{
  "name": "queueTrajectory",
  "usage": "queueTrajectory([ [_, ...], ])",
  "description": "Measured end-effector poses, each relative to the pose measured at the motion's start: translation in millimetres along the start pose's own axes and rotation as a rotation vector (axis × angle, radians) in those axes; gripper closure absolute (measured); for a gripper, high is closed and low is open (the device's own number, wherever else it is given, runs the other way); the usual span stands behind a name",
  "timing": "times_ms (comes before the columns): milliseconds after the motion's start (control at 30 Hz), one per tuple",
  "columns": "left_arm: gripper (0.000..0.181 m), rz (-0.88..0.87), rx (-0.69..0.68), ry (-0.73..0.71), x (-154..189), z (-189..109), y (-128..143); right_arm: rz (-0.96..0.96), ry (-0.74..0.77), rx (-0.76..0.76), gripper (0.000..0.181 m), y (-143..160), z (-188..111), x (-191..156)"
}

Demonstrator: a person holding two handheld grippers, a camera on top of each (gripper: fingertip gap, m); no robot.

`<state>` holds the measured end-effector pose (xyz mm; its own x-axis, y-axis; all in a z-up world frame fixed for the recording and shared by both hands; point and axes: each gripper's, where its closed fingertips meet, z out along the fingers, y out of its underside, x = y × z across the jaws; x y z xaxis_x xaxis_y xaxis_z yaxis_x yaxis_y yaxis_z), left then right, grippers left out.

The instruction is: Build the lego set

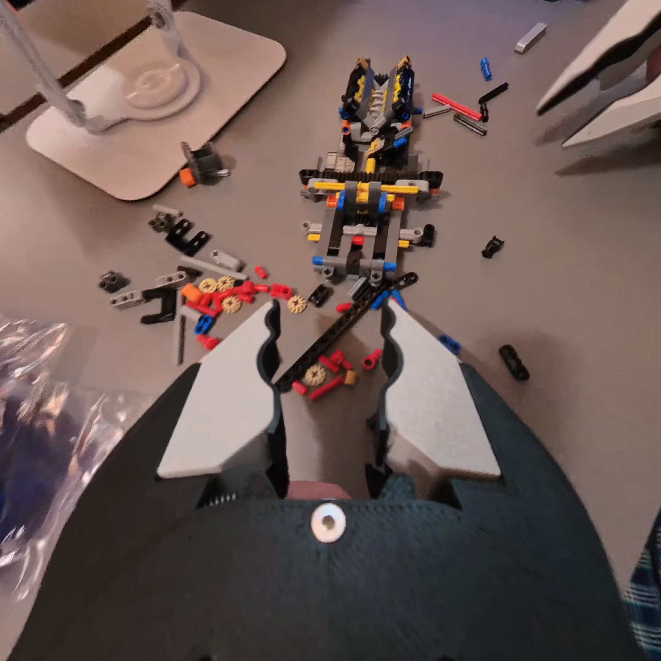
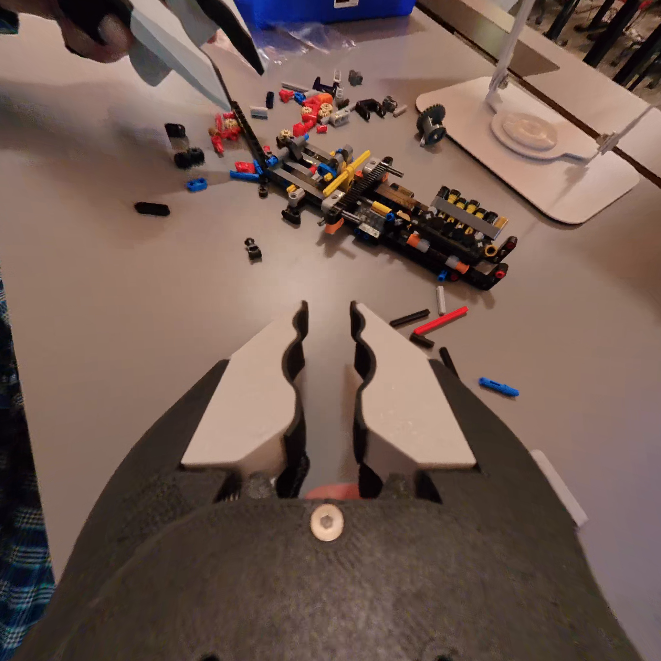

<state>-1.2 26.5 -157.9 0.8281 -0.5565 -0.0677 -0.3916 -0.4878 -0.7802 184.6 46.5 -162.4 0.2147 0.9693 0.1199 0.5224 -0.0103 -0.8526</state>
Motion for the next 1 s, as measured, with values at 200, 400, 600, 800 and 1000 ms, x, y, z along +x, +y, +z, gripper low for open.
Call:
queueTrajectory([
  [200, 0.169, 0.048, -0.002, -0.009, 11.3, -18.2, 17.4, -0.056, 0.013, 0.014, 0.181, -21.0, 3.9, -19.2],
  [400, 0.168, 0.146, 0.007, 0.052, 41.4, -20.9, 18.8, -0.032, -0.012, -0.034, 0.159, -19.1, 18.4, -43.4],
  [600, 0.161, 0.143, 0.03, 0.074, 57.1, -19.7, 21.7, -0.056, -0.016, -0.075, 0.155, -17.4, 32.8, -55.9],
  [800, 0.159, 0.116, 0.073, 0.077, 50.0, -18.3, 12.2, -0.055, -0.036, -0.146, 0.155, -10.7, 53.0, -52.6],
  [1000, 0.157, 0.125, 0.061, 0.075, 49.9, -14.6, 17.4, -0.076, -0.069, -0.182, 0.171, -9.9, 62.7, -54.7],
])
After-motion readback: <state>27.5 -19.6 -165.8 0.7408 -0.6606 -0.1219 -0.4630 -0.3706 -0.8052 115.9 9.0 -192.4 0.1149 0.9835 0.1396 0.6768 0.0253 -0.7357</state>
